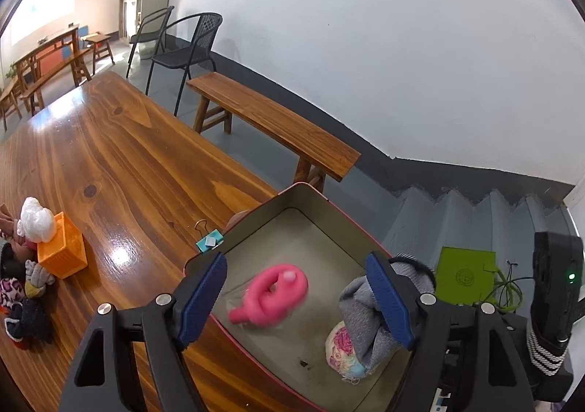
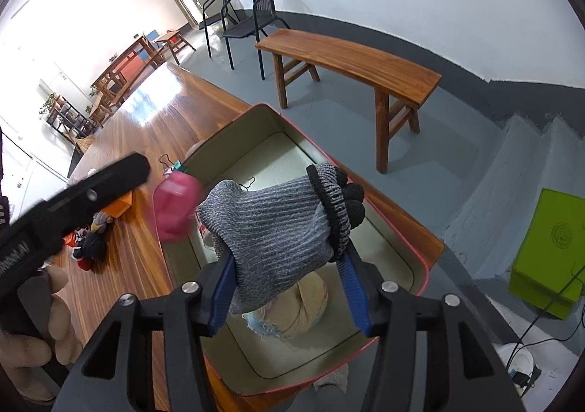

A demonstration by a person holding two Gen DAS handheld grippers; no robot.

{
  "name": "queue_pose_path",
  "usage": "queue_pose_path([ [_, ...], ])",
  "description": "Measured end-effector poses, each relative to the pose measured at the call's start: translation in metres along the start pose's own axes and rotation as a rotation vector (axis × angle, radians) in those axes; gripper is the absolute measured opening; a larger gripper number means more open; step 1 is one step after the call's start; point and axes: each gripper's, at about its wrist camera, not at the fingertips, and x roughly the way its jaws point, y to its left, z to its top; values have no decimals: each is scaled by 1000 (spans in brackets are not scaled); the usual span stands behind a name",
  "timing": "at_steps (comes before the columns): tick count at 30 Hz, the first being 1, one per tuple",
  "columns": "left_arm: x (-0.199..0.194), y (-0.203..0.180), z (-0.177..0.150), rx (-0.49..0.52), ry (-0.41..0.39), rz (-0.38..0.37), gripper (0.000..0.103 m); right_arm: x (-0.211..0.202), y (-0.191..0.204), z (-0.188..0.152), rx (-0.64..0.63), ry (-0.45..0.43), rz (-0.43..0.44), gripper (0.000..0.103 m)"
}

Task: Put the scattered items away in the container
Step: 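Carry the pink knot and grey glove into the tray and release both, then withdraw both tools from the tray back toward the pile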

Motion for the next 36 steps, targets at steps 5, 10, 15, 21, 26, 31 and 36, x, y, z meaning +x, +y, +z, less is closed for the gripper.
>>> queue_pose_path([
  [5, -2, 6, -3, -9, 5, 13, 80, 6, -4, -4, 7, 20, 1, 60],
  [10, -6, 15, -4, -32, 5, 28, 80, 7, -4, -3, 6, 17, 3, 62],
  [15, -11, 25, -6, -52, 1, 36, 80, 4, 1, -1, 9, 0, 8, 72],
  [21, -19, 42, -10, -92, 3, 42, 80, -2, 13, 2, 2, -36, 19, 76],
  [26, -28, 61, -16, -123, -3, 64, 80, 3, 29, 3, -14, -32, 33, 76],
  [31, -42, 90, -27, -175, -12, 116, 80, 11, 53, 1, -55, -22, 53, 76],
  [36, -60, 124, -42, -233, -26, 167, 80, 17, 85, 0, -117, -20, 84, 76],
])
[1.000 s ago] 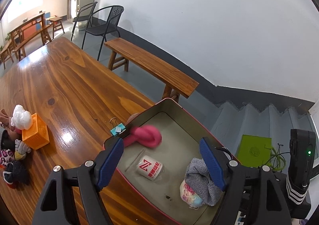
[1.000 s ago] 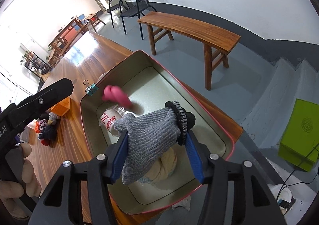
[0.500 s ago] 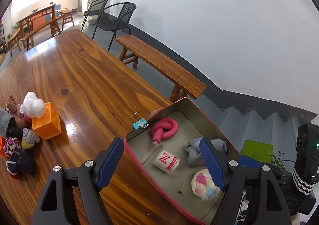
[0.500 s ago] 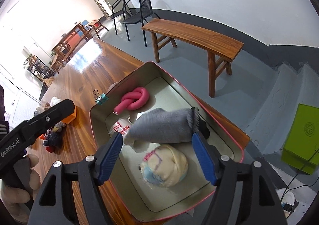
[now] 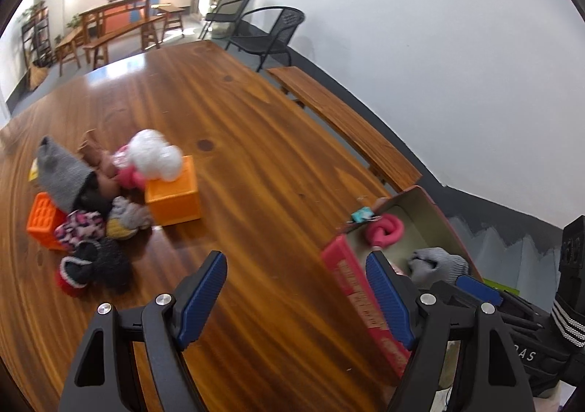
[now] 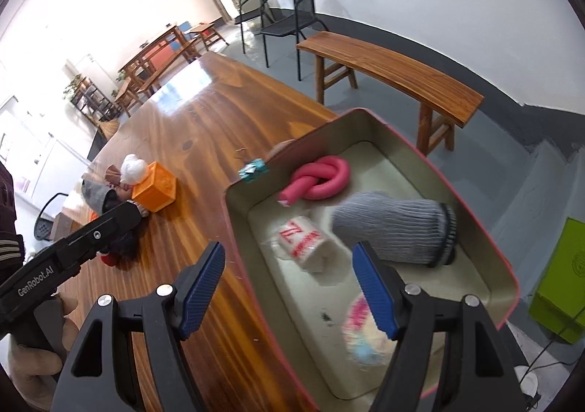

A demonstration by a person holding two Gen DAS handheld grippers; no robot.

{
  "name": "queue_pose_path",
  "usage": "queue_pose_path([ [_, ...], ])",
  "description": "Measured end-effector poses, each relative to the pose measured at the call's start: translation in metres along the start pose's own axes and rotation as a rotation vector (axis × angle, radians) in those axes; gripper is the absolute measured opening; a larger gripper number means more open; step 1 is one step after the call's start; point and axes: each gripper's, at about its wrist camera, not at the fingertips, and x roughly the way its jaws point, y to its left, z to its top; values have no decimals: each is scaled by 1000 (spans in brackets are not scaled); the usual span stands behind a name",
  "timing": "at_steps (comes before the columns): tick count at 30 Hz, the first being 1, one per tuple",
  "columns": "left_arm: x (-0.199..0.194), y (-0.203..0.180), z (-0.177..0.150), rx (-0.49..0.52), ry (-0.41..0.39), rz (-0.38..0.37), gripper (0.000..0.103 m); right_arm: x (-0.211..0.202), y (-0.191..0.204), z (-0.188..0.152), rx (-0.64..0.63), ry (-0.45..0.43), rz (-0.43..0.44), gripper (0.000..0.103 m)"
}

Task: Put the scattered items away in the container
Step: 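Withdraw both tools from the tray back toward the pile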

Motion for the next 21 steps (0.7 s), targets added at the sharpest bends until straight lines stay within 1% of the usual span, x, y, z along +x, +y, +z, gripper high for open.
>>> queue_pose_path([
  [6, -15, 51, -5, -75, -16, 51, 80, 16, 42, -2, -79, 24, 48, 76],
  [12, -32, 104, -13, -130, -36, 128, 80, 30, 87, -4, -150, 42, 88, 76],
  [18, -39, 158, -29, -211, -24, 175, 80, 48, 121, -6, -191, 74, 117, 76],
  [21, -35, 176, -37, -224, -8, 192, 80, 56, 137, -8, -216, 93, 124, 76],
])
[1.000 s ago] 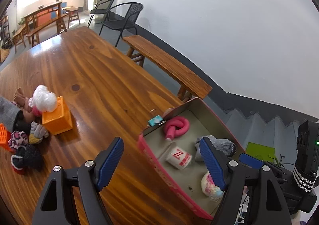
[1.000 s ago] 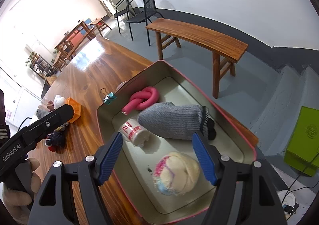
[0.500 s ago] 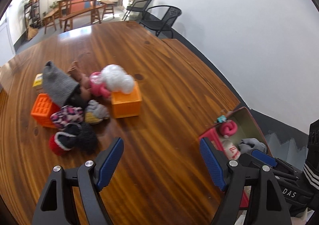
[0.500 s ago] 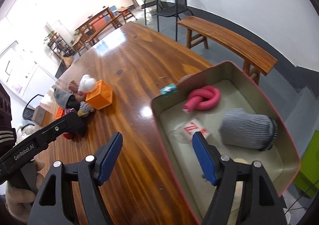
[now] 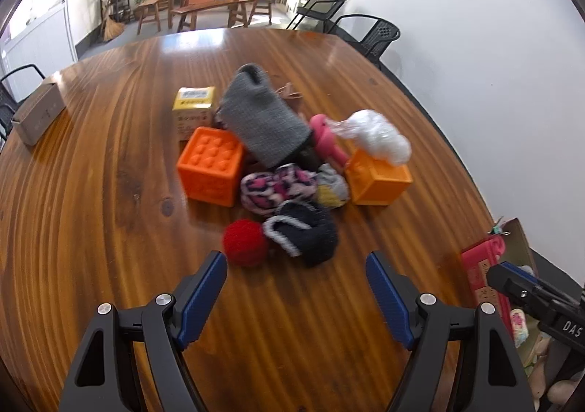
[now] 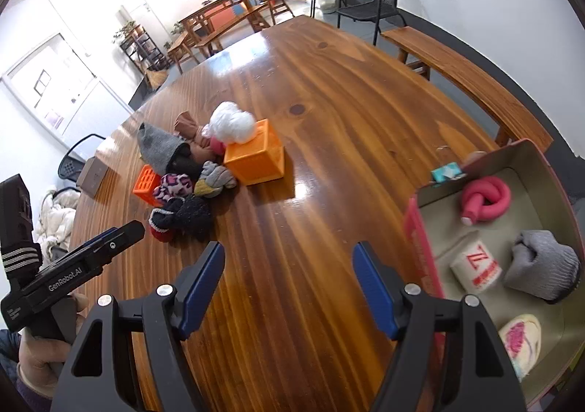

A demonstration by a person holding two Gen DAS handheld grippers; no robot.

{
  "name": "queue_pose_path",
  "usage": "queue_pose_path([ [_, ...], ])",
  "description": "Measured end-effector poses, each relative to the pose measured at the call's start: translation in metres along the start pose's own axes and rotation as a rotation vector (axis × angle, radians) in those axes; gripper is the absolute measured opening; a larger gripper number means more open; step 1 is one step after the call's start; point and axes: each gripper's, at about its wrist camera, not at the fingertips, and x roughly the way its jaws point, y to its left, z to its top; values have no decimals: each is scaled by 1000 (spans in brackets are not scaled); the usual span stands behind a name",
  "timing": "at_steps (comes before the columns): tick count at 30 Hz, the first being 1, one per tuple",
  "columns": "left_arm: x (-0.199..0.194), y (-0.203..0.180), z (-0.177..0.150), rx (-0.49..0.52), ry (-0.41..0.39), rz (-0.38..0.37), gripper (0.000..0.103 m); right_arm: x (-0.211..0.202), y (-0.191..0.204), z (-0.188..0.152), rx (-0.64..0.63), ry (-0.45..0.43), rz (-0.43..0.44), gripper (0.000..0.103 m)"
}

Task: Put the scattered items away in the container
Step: 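Withdraw both tools from the tray back toward the pile, then grasp the red pompom with the left gripper while the right grasps a dark sock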

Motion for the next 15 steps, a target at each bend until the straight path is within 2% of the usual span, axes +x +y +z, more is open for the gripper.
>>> queue_pose_path([
  [5, 12, 18, -1, 12, 16, 12, 80, 15, 17, 2, -23, 29, 6, 76],
  [15, 41, 38, -1, 50, 72, -17, 80, 37, 34, 5, -31, 68, -6, 76],
])
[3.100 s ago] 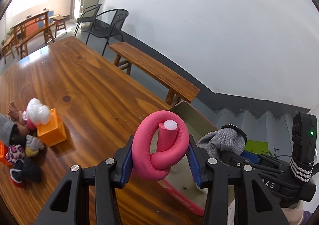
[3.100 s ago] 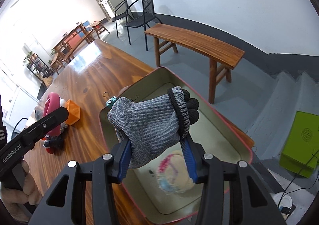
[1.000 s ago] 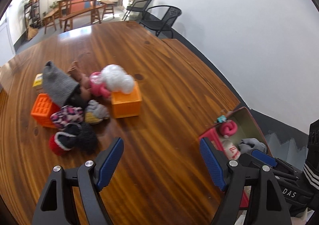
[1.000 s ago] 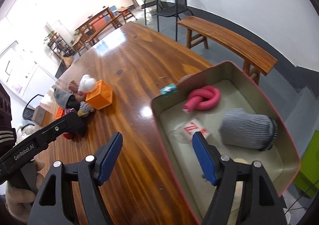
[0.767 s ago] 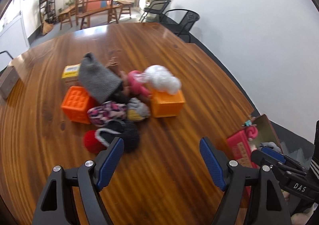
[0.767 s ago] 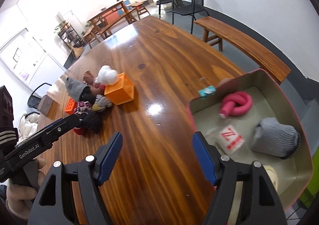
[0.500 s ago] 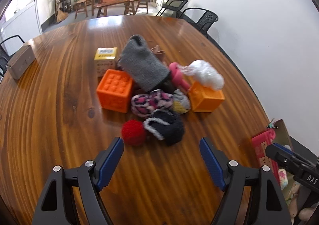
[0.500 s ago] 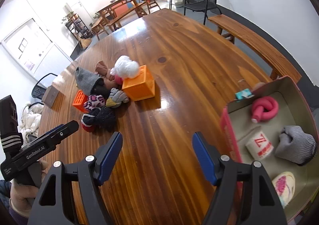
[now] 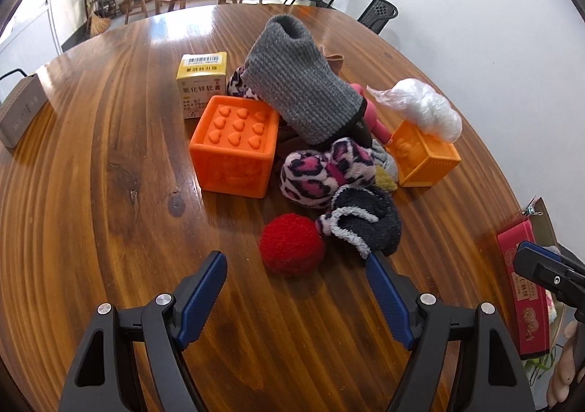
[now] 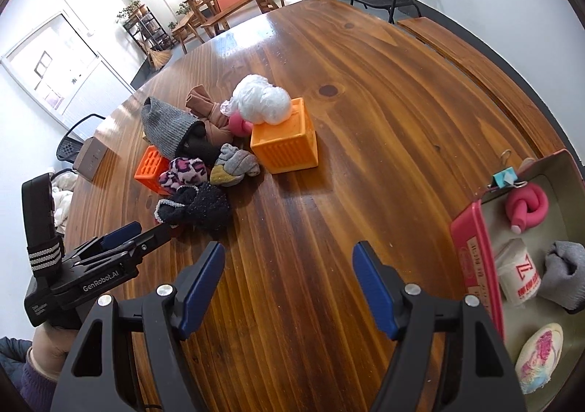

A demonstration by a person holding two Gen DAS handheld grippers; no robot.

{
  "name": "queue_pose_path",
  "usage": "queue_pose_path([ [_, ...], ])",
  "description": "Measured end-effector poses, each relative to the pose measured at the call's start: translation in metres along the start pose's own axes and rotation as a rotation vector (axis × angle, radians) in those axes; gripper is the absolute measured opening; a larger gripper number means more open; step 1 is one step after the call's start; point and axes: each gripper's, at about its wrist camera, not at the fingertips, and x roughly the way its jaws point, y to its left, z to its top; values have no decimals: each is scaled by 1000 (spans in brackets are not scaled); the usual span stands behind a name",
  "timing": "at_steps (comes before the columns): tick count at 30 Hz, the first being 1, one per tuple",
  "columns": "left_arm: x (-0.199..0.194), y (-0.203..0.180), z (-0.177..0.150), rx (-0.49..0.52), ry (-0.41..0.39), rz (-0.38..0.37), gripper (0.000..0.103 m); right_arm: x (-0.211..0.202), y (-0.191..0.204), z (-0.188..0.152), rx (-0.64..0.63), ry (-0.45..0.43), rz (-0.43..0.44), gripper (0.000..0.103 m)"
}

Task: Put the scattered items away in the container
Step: 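Grasp the red pompom with the left gripper while the right grasps a dark sock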

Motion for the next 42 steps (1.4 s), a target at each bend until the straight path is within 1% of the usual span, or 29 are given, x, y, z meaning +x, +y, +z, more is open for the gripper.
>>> queue_pose_path([
  [1, 2, 1, 0, 4, 3, -3, 80, 3, 1, 0, 17, 7, -22, 76],
  [8, 10, 3, 3, 25, -6, -22, 79, 17, 11, 1, 10, 30, -20, 76],
  [9, 11, 3, 3, 28, -5, -27, 76, 19, 13, 2, 8, 32, -20, 76],
  [10, 13, 2, 4, 32, -1, -31, 67, 20, 14, 2, 7, 33, -19, 76],
  [12, 17, 4, 5, 38, 15, -31, 60, 22, 17, 3, 5, 34, -17, 76],
  [16, 20, 5, 5, 38, 15, -37, 59, 24, 21, 3, -2, 34, -17, 76],
  [17, 20, 5, 5, 38, 14, -42, 54, 25, 22, 3, -4, 35, -18, 76],
  [18, 20, 5, 4, 39, 17, -45, 42, 26, 23, 3, -4, 37, -17, 76],
  [24, 14, 10, 1, 24, 7, -58, 41, 34, 28, 8, -12, 46, 0, 76],
  [29, -5, 29, -2, -1, -8, -48, 41, 47, 41, 12, -49, 68, 35, 76],
  [34, -22, 48, -7, -43, -20, -26, 41, 66, 62, 16, -122, 92, 55, 76],
  [39, -36, 60, -13, -62, -33, -19, 41, 89, 84, 21, -202, 110, 38, 76],
  [40, -38, 61, -13, -64, -35, -18, 41, 92, 86, 22, -228, 112, 49, 76],
  [42, -41, 63, -12, -76, -38, -19, 41, 101, 91, 24, -247, 110, 39, 76],
])
